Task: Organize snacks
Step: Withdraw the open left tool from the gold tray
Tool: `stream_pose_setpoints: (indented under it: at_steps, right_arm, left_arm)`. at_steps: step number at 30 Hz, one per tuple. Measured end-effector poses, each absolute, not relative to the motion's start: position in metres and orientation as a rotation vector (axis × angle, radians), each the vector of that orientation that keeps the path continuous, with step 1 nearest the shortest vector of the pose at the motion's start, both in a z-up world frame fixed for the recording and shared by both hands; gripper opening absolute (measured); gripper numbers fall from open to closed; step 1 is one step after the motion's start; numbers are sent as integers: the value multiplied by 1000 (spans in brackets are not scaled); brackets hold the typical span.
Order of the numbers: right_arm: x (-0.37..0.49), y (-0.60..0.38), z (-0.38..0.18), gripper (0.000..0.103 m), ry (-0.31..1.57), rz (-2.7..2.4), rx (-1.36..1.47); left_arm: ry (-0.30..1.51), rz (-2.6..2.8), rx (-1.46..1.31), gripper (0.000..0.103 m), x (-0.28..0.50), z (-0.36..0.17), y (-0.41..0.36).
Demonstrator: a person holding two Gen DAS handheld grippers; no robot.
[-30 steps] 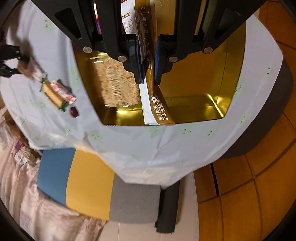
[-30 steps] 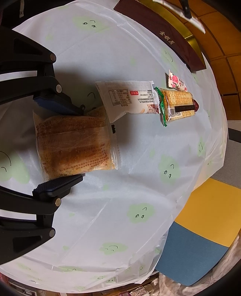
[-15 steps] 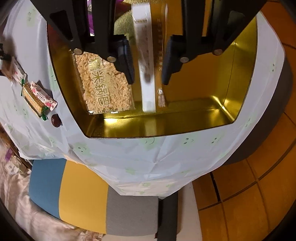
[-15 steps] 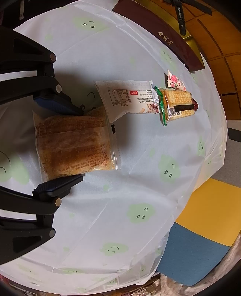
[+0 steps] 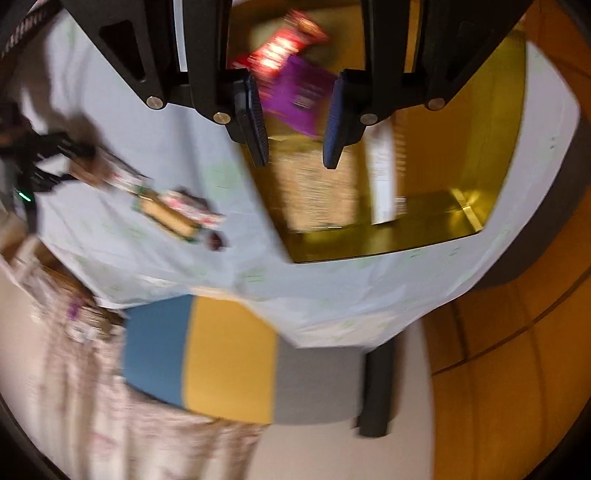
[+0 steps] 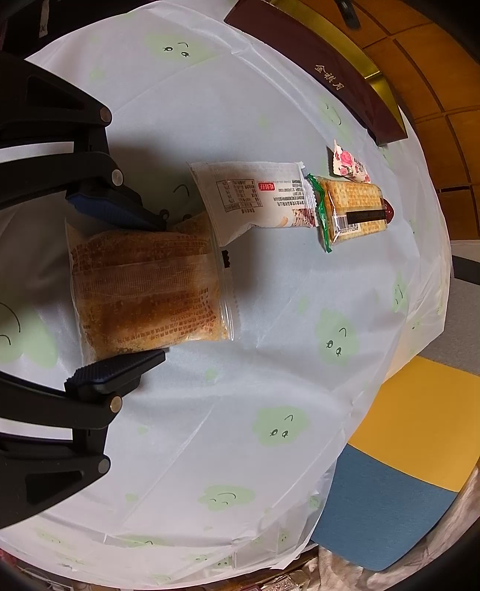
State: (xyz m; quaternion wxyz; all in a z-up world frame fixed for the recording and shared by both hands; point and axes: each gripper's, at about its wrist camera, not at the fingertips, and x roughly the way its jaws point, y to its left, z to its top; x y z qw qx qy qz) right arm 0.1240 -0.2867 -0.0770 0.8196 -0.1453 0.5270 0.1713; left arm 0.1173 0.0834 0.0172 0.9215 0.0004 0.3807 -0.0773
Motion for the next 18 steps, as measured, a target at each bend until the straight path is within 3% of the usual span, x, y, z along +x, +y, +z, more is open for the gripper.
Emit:
stream_pose_setpoints:
  at_steps: [11,18]
  right_arm:
    - [125,-286,-77,61,1133,359,-294]
    - [128,-289,-75,61,1147,353,-264]
  left_arm:
    - [856,-470,133,32,51,-27,-25]
    - [912,-514,200,32,37,-61,-47]
